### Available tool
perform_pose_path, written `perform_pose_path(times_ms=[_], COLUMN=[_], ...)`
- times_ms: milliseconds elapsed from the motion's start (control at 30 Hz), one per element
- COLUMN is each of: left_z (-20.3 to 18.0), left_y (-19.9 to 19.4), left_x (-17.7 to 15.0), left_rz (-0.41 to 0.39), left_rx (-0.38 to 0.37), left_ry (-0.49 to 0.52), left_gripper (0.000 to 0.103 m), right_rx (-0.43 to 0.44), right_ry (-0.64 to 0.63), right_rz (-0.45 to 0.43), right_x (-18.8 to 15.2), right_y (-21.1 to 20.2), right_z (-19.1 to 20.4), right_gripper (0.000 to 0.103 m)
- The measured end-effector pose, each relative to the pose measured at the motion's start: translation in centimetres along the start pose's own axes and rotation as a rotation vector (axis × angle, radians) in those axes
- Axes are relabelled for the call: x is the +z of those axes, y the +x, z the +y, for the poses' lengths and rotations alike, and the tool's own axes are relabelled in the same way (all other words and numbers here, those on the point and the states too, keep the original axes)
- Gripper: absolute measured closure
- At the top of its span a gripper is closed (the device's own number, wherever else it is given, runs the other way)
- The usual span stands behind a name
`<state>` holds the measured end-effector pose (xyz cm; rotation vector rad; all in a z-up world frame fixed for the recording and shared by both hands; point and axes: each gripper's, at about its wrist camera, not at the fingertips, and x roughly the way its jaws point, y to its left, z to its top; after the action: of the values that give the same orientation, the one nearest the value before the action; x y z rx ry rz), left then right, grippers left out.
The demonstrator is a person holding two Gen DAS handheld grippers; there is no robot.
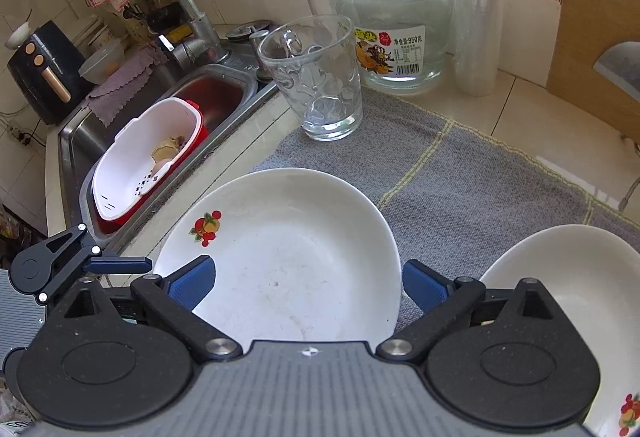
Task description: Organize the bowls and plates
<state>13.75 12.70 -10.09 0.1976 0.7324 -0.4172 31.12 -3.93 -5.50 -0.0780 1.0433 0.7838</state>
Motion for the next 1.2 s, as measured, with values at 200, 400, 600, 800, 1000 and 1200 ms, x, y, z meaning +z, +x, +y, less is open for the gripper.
perform_pose_path(times_ms=[200,400,600,800,1000,1200], left_z=[-1.6,-3.9,-5.8,-8.3,-10.2,-11.6], left_y=[-1.6,-2.3,-3.6,-4.3,-4.9,-5.3], left_x=[0.5,1.1,1.4,1.6,1.3,1.1], left_rz=[-0.026,-0.018,-0.033,-0.041,-0.035,-0.047], left_rx=[0.046,0.174,0.204,0.272,0.294,0.290], left_ry=[-0.027,-0.039,-0.120,-0.189,-0.196,-0.222], left_gripper=[0.002,0.001,0.001,0.001,0.001,0.001], right_rx=[-0.046,-0.094,-0.131,-0.188,-0.244,-0.325], right_ry=[-0.034,-0.051,-0.048,0.013,0.081,0.095], right_rz=[-0.066,-0.107,-0.135,-0.195,-0.240,-0.249], right_x=[-2.0,-5.9,-10.2,-14.7,-18.7,-23.1], right_y=[-2.8,-5.2,-7.8,-10.5,-13.8,-15.9], right_z=[1.2,2.5,3.4,3.4,3.1,3.3], right_gripper=[0.000,0.000,0.000,0.000,0.000,0.000])
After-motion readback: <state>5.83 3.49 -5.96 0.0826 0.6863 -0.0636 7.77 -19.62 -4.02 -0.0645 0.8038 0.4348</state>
